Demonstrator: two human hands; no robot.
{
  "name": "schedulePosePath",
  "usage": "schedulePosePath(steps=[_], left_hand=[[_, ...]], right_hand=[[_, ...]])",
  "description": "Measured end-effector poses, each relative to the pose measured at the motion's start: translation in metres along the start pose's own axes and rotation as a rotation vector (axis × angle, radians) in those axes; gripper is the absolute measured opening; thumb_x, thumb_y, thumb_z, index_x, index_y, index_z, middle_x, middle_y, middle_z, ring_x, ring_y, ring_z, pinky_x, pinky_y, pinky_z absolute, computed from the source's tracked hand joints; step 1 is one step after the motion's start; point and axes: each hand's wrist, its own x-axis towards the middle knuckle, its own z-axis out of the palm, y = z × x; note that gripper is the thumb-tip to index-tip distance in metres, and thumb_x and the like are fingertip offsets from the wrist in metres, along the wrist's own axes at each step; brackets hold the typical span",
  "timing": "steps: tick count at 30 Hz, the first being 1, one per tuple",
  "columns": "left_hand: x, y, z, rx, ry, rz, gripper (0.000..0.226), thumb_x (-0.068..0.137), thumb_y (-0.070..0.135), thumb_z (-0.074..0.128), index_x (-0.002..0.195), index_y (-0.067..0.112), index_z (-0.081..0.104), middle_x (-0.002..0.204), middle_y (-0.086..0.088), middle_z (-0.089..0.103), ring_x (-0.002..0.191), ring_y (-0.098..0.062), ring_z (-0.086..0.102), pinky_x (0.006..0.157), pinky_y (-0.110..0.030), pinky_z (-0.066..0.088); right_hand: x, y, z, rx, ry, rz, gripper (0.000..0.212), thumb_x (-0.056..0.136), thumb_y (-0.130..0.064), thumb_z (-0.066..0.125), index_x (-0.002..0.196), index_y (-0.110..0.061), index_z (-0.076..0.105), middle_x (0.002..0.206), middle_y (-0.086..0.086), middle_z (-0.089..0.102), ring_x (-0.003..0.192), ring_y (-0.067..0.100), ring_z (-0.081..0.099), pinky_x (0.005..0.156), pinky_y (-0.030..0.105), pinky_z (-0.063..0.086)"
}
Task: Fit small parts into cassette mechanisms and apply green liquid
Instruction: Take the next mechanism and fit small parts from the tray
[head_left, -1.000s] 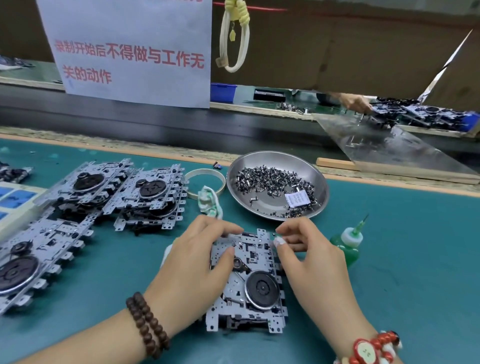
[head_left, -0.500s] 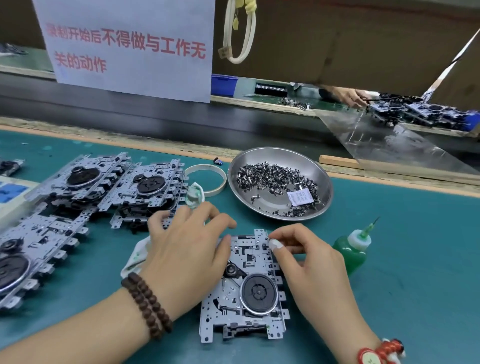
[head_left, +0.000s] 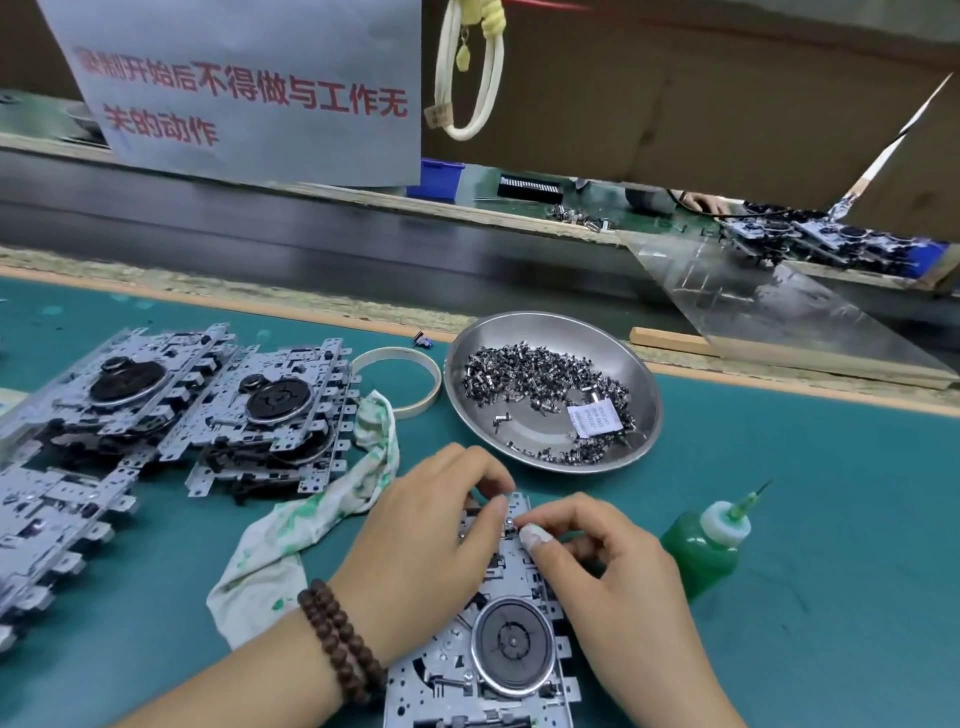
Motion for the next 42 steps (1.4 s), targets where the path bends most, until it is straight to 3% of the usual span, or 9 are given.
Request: schedulePosePath(steps=[7, 17, 22, 25, 30, 39, 42], left_hand=[[-0.0033, -0.0017, -0.0040, -0.098, -0.057, -0.067, 0.006, 0.082, 0.032, 0.057, 0.077, 0.031, 0.054, 0.085, 0.016, 0.051, 0.091, 0.005, 0.046, 0.077, -0.006, 0.033], [-0.0043, -0.0007, -0.0032, -0.114, -0.056, -0.091, 0.004, 0.083, 0.032, 0.058, 0.079, 0.032, 0.057, 0.088, 0.017, 0.051, 0.092, 0.005, 0.047, 0.081, -0.009, 0.034], [-0.0039, 0.0004, -0.0024, -0.136, -0.038, -0.113, 0.005, 0.081, 0.030, 0.059, 0.076, 0.031, 0.058, 0.087, 0.017, 0.052, 0.092, 0.005, 0.048, 0.082, -0.010, 0.035], [-0.0042, 0.0007, -0.0016, -0.138, -0.034, -0.104, 0.006, 0.081, 0.029, 0.060, 0.075, 0.031, 0.058, 0.086, 0.016, 0.053, 0.090, 0.003, 0.049, 0.083, -0.014, 0.036], [-0.0054, -0.0003, -0.0009, -0.139, -0.030, -0.083, 0.005, 0.079, 0.032, 0.058, 0.075, 0.032, 0.057, 0.084, 0.017, 0.053, 0.090, 0.002, 0.050, 0.082, -0.019, 0.038], [-0.0085, -0.0028, -0.0015, -0.120, -0.025, 0.009, 0.013, 0.082, 0.025, 0.061, 0.083, 0.036, 0.067, 0.086, 0.018, 0.054, 0.089, 0.000, 0.053, 0.078, -0.010, 0.037], [-0.0089, -0.0029, -0.0008, -0.091, -0.045, 0.030, 0.013, 0.077, 0.030, 0.056, 0.081, 0.031, 0.068, 0.085, 0.016, 0.053, 0.084, -0.005, 0.053, 0.075, -0.017, 0.040]], right_hand=[[0.0015, 0.0004, 0.0009, 0.064, 0.026, 0.030, 0.020, 0.074, -0.014, 0.072, 0.070, -0.033, 0.071, 0.072, -0.010, 0.063, 0.057, 0.002, 0.052, 0.058, 0.010, 0.039], [0.0008, 0.0013, 0.0047, 0.080, 0.039, 0.034, 0.021, 0.076, -0.013, 0.071, 0.068, -0.032, 0.070, 0.077, -0.010, 0.054, 0.055, 0.002, 0.052, 0.058, 0.008, 0.039], [0.0010, 0.0010, 0.0038, 0.112, -0.013, 0.083, 0.023, 0.077, -0.010, 0.068, 0.071, -0.032, 0.068, 0.079, -0.010, 0.068, 0.073, -0.004, 0.062, 0.067, 0.007, 0.042], [0.0036, 0.0002, 0.0021, 0.193, -0.067, 0.126, 0.020, 0.079, -0.006, 0.066, 0.072, -0.024, 0.068, 0.075, -0.013, 0.071, 0.070, -0.004, 0.063, 0.066, 0.007, 0.044], [0.0045, 0.0010, 0.0032, 0.333, -0.091, 0.209, 0.024, 0.080, 0.001, 0.062, 0.072, -0.021, 0.069, 0.077, -0.006, 0.071, 0.069, 0.004, 0.063, 0.063, 0.011, 0.046], [0.0073, -0.0051, 0.0049, 0.391, -0.069, 0.260, 0.024, 0.082, 0.005, 0.058, 0.088, -0.018, 0.059, 0.085, 0.008, 0.067, 0.060, 0.005, 0.054, 0.053, 0.010, 0.043], [0.0068, -0.0034, 0.0047, 0.385, -0.073, 0.263, 0.022, 0.083, 0.002, 0.058, 0.091, -0.019, 0.057, 0.089, 0.009, 0.067, 0.062, 0.006, 0.054, 0.054, 0.011, 0.043]])
